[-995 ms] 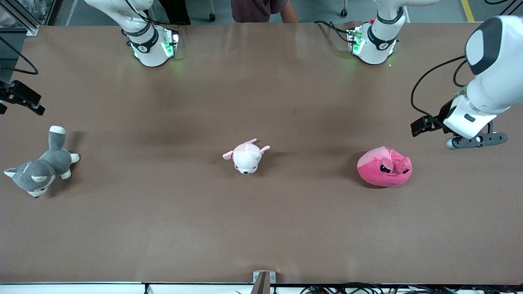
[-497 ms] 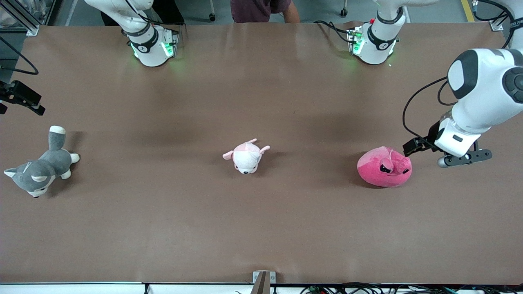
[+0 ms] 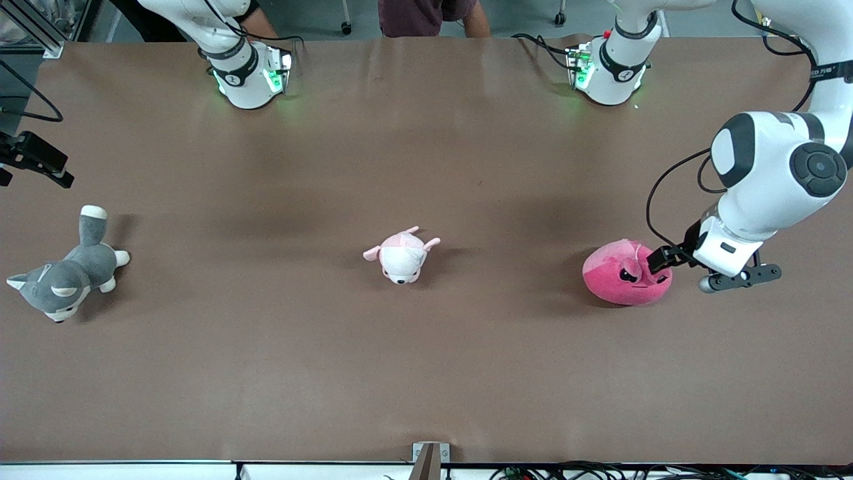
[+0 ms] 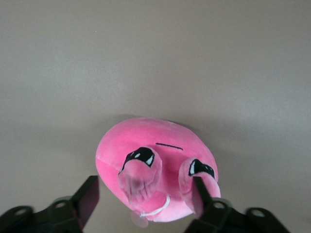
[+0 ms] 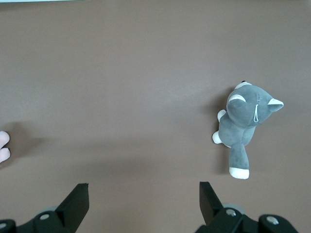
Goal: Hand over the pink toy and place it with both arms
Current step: 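Close the left gripper on the pink plush toy's ear, then carry the pink toy toward the middle while the right gripper reaches it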
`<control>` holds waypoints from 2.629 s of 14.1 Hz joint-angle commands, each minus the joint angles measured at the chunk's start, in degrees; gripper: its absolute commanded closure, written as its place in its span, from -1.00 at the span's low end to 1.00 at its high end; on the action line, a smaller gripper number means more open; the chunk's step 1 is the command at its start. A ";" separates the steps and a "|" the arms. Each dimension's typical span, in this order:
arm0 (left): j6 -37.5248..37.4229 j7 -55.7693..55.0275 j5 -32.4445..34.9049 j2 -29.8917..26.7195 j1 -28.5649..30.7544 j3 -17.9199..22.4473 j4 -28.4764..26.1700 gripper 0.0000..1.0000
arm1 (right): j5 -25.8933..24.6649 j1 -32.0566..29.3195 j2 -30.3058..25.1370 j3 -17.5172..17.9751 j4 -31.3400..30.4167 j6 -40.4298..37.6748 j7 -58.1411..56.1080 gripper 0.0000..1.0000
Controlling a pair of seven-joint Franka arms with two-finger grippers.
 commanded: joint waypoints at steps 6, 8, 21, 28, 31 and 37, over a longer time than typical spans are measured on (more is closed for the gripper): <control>0.93 -0.62 -0.59 1.65 0.10 0.09 0.08 -0.11 | 0.00 -0.52 -0.49 0.25 -0.53 -0.11 0.65 -1.00; 0.93 -0.62 -0.68 1.82 0.10 0.09 0.17 0.23 | 0.00 -0.52 -0.49 0.25 -0.53 -0.11 0.65 -1.00; -8.28 -2.02 -2.08 -4.51 -0.42 -5.44 8.40 1.00 | 0.00 0.01 -0.22 0.51 -0.45 -0.20 0.65 -1.00; -20.61 -8.34 -3.05 1.73 -5.59 -14.23 30.12 1.00 | 5.33 4.31 -0.14 0.51 -0.18 -5.46 0.65 -1.00; -20.70 -19.11 -3.05 5.24 -12.97 -14.33 36.63 1.00 | 13.77 6.68 0.74 0.51 -0.27 -5.47 1.61 -1.00; -16.13 -46.47 -3.14 9.21 -25.46 -14.50 41.56 1.00 | 27.86 9.67 3.29 0.51 -0.18 -5.12 2.49 -1.00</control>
